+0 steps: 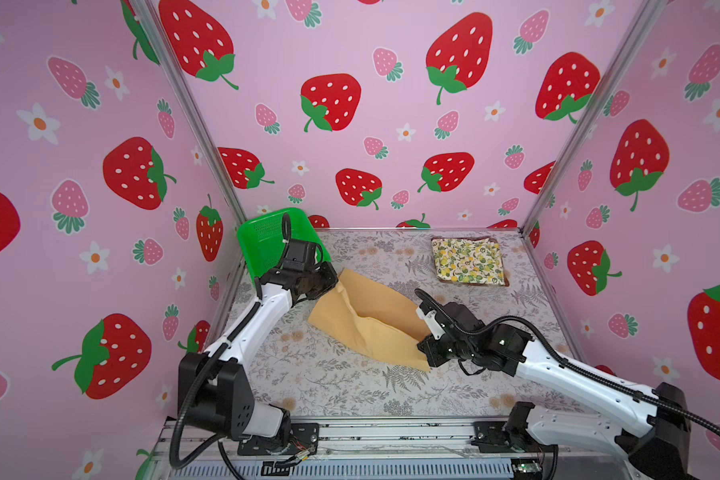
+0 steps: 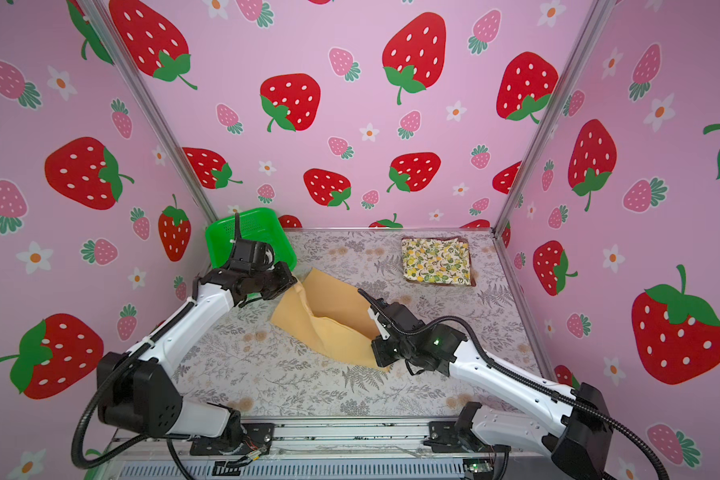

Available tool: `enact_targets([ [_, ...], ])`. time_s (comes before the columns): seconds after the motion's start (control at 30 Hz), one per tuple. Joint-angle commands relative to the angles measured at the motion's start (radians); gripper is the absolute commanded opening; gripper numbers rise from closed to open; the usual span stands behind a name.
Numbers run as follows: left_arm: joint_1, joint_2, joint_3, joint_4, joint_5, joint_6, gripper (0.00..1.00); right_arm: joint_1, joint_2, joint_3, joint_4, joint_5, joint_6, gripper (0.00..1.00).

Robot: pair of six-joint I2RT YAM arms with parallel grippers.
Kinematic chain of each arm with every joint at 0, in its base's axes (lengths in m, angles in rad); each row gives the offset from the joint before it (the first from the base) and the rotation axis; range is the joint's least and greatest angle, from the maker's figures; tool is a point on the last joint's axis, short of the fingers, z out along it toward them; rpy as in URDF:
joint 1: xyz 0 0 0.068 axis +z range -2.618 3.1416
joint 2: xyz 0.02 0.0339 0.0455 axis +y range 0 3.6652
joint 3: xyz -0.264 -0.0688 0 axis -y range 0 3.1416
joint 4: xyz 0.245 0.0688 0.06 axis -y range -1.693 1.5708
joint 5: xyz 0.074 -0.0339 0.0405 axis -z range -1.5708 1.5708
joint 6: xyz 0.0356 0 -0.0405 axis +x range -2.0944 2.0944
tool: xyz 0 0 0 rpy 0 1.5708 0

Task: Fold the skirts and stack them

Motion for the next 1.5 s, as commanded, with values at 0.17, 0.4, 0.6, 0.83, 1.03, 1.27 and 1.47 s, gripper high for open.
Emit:
enact_targets([
  [0.17,-0.052,0.217,0.185,0.032,-0.060,-0.009,0.00,-0.146,-0.010,-0.092,0.034,-0.056,-0.020,0.00],
  [0.4,-0.059,0.307,0.255,-0.004,-0.171,0.003,0.00,-0.227,0.099,-0.076,0.155,-0.113,-0.108,0.00],
  [0.6,-0.057,0.332,0.273,-0.020,-0.234,0.005,0.00,-0.299,0.232,-0.013,0.196,-0.139,-0.191,0.00],
  [0.83,-0.049,0.354,0.299,-0.018,-0.287,-0.018,0.00,-0.394,0.310,-0.001,0.231,-0.175,-0.248,0.00],
  [1.03,-0.043,0.391,0.327,-0.020,-0.289,-0.038,0.00,-0.428,0.367,0.042,0.262,-0.232,-0.278,0.00],
  [1.27,-0.038,0.395,0.308,0.001,-0.326,-0.057,0.00,-0.447,0.440,0.124,0.268,-0.251,-0.299,0.00],
  [1.47,-0.028,0.435,0.323,0.009,-0.308,-0.063,0.00,-0.470,0.514,0.135,0.282,-0.249,-0.310,0.00],
])
